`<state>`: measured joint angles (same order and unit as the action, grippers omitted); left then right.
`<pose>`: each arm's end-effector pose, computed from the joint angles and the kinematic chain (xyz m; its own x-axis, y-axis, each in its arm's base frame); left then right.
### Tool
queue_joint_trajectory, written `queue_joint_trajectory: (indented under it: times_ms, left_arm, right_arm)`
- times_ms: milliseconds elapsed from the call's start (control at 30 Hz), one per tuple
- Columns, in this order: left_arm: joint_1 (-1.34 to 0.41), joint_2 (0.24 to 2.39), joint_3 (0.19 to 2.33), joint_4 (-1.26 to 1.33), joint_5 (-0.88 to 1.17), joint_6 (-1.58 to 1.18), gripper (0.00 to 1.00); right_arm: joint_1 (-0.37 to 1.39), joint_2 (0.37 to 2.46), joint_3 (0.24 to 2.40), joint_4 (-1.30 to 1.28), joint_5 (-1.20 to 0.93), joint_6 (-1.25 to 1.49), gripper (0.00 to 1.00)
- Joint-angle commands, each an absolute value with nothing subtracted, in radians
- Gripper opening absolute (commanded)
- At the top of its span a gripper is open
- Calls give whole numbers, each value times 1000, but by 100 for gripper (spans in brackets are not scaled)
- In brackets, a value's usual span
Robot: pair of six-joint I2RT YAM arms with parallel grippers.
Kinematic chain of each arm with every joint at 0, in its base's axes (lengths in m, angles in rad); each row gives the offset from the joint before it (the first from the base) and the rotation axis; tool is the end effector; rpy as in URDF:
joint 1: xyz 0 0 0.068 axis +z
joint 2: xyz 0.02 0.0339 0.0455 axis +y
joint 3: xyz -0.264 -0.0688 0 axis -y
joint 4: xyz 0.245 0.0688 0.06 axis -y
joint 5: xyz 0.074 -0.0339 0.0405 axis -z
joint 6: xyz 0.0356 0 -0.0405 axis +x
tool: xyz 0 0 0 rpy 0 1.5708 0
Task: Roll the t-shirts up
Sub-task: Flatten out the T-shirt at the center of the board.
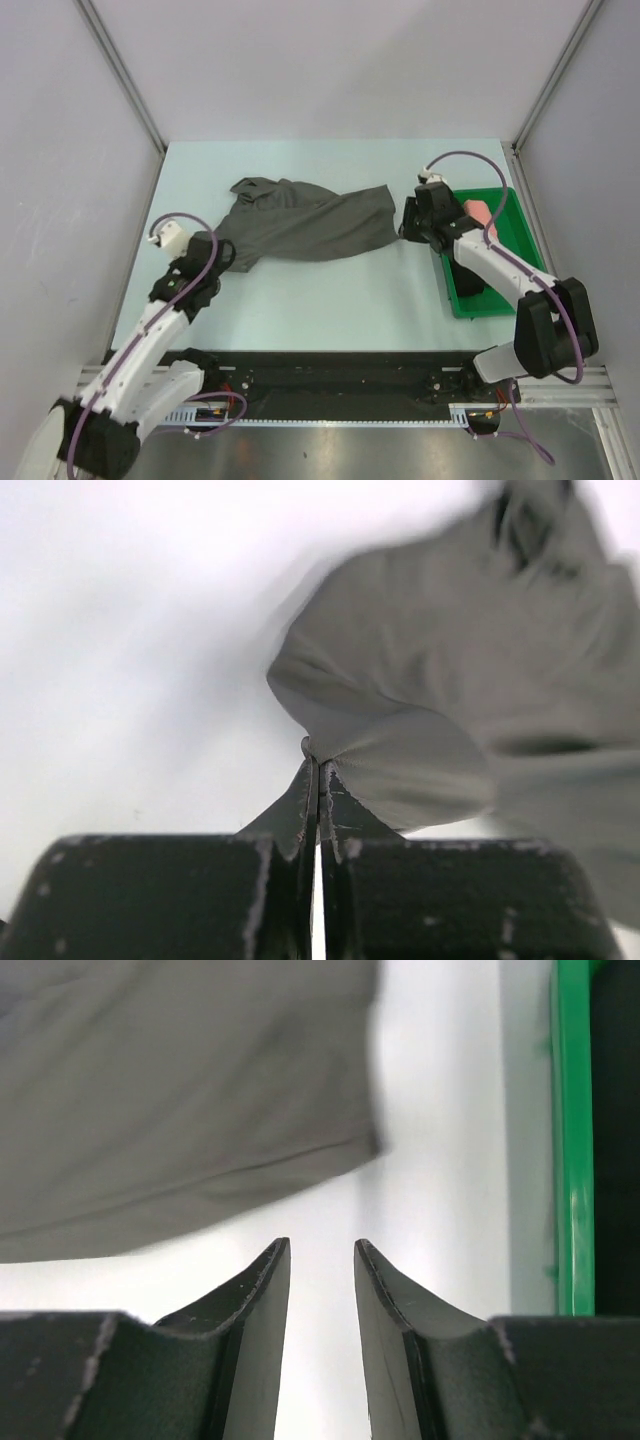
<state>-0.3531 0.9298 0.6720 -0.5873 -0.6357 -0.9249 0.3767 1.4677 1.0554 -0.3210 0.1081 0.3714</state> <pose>0.1785 -0.0433 0.2439 -0.3494 -0.5560 -0.7541 -0.6156 0.7430 -0.2626 0.3014 0.1151 0.2597 -0.6856 0.1168 -0.7185 -0.0454 0.9783 0.2023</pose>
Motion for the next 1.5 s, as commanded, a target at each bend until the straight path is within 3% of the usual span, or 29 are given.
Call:
queue_joint_trajectory:
  times_ms: [0, 233, 433, 567, 767, 933, 1000, 1133, 1467]
  left_arm:
    - [-282, 767, 667, -676, -709, -812, 0]
    - [-253, 742, 666, -663, -663, -769, 0]
    - [-253, 762, 658, -632, -635, -764, 0]
    - [-253, 769, 661, -626, -627, -759, 0]
    - [-253, 776, 670, -618, -614, -756, 0]
    - [-253, 784, 675, -617, -614, -749, 0]
    - [-253, 784, 675, -623, -617, -749, 0]
    - [-253, 776, 692, -627, -617, -749, 0]
    - [-238, 790, 698, -621, -580, -758, 0]
  right_arm:
    - [371, 1358, 916, -214, 143, 456, 37]
    - [416, 1359, 801, -109, 90, 535, 37]
    - [446, 1442, 790, 23, 100, 549, 42]
    - [456, 1489, 796, 61, 138, 538, 52]
    - [469, 1598, 813, 116, 117, 561, 51]
    - [480, 1643, 836, 120, 133, 560, 40]
    - [489, 1632, 836, 98, 146, 561, 30]
    - [508, 1576, 838, 29, 227, 542, 0]
    - [523, 1330, 652, -45, 275, 545, 1]
